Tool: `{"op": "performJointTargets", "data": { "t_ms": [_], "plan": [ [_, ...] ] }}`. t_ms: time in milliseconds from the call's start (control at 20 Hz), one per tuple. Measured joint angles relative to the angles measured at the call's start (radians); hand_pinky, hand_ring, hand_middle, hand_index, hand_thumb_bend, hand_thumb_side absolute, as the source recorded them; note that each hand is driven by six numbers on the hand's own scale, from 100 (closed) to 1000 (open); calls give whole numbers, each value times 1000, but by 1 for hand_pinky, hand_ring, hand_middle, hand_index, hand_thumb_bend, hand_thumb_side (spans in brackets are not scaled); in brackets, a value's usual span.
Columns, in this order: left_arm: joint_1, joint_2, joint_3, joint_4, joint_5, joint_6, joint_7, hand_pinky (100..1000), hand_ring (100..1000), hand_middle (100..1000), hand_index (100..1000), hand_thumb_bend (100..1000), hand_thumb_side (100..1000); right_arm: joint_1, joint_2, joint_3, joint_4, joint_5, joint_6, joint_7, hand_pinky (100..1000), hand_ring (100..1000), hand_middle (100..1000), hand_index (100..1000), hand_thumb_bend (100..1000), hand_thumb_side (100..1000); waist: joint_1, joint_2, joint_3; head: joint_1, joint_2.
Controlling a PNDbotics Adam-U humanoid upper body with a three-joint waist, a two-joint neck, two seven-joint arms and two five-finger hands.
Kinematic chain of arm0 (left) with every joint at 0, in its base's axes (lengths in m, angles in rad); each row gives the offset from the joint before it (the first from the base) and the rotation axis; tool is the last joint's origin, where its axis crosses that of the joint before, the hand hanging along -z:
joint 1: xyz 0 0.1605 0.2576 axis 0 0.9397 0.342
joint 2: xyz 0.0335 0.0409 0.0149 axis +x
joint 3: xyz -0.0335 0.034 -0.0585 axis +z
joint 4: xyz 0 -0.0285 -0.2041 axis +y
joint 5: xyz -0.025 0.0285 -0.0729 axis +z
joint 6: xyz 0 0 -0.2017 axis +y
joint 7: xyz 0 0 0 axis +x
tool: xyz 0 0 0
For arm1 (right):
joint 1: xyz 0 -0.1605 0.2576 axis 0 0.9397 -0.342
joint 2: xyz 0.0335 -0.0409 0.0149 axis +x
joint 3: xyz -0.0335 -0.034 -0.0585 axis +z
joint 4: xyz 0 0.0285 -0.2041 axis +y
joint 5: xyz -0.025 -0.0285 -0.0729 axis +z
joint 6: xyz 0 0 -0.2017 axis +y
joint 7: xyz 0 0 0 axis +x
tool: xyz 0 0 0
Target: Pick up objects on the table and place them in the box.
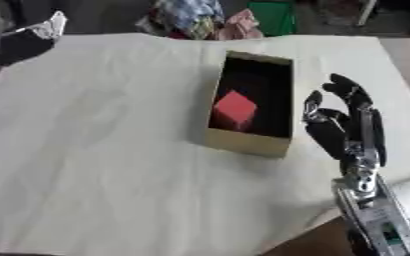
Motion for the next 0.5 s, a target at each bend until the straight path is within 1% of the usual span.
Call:
{"op": "performJointTargets", "data": {
  "t_ms": [100,200,400,500],
  "plan": [
    [54,-13,0,-18,33,29,30,828,618,657,790,179,117,3,0,-2,-2,0,-1,-4,649,928,702,820,100,100,0,0,-1,0,2],
    [111,-28,-1,-40,70,42,50,827,616,655,790,173,120,3,0,-5,-4,0,0,-5,649,928,702,820,100,100,0,0,-2,0,8],
    [230,-41,-7,-89,143,38,68,827,613,652,788,165,125,4,0,-5,-4,0,-1,-7,649,928,702,820,100,100,-1,-1,-9,4,9],
    [273,-44,-7,-111,180,33,71,827,611,645,780,157,129,9,0,-5,-4,0,-1,-8,649,928,701,820,100,100,-1,-2,-12,5,12]
  ]
}}
